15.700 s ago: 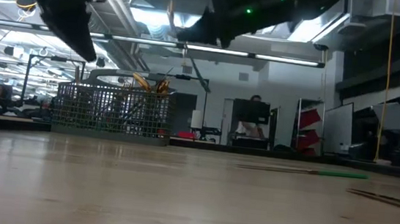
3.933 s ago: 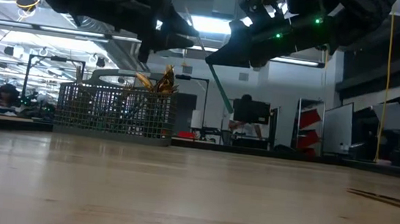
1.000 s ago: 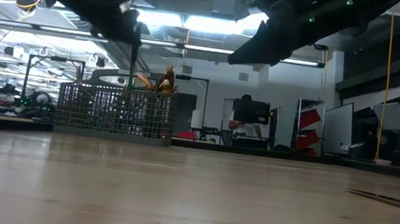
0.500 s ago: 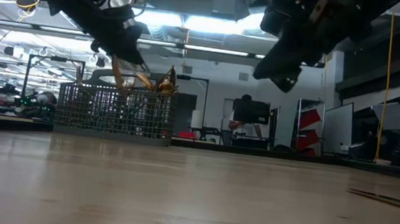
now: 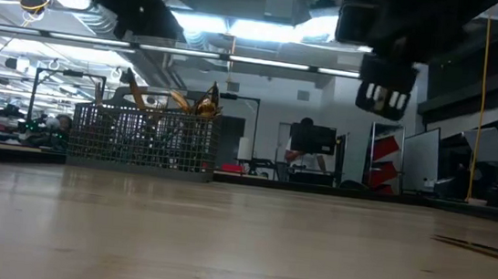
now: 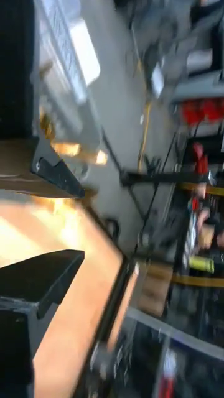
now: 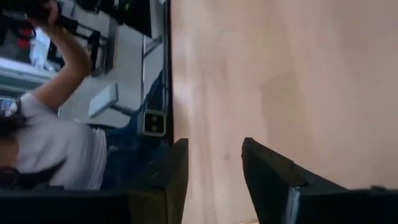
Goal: Sort silverware
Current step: Put the green knife into the gray silverware basket
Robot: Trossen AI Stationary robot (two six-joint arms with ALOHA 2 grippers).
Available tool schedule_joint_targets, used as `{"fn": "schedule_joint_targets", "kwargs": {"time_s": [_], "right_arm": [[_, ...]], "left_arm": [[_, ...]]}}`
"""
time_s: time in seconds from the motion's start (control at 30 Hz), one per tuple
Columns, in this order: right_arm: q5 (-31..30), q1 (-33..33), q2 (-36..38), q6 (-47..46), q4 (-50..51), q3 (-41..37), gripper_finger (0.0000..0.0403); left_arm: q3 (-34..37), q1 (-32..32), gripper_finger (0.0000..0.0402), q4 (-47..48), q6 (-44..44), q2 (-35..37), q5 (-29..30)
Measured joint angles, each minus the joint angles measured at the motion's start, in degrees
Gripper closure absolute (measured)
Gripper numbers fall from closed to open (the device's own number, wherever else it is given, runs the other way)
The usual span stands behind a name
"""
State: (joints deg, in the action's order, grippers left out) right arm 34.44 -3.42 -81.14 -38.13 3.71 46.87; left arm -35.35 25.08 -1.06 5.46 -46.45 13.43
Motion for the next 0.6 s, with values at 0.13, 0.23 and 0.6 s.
{"fn": "schedule_joint_targets", "kwargs": {"time_s": [0.13,0.23,0.6], "right_arm": [[-4.2,-6.0,0.0,-5.1,0.6,0.0,0.0262],[-9.4,-11.2,0.0,-10.8,1.1,0.0,0.0267],[-25.5,-29.4,-2.3,-38.8,7.1,0.0,0.0274]], "left_arm": [[0.0,-3.5,0.0263,6.1,4.2,3.7,-4.5],[0.0,-6.7,0.0263,10.4,8.0,4.5,-7.2],[2.5,-24.3,0.0263,12.2,17.4,0.7,-11.4]]}}
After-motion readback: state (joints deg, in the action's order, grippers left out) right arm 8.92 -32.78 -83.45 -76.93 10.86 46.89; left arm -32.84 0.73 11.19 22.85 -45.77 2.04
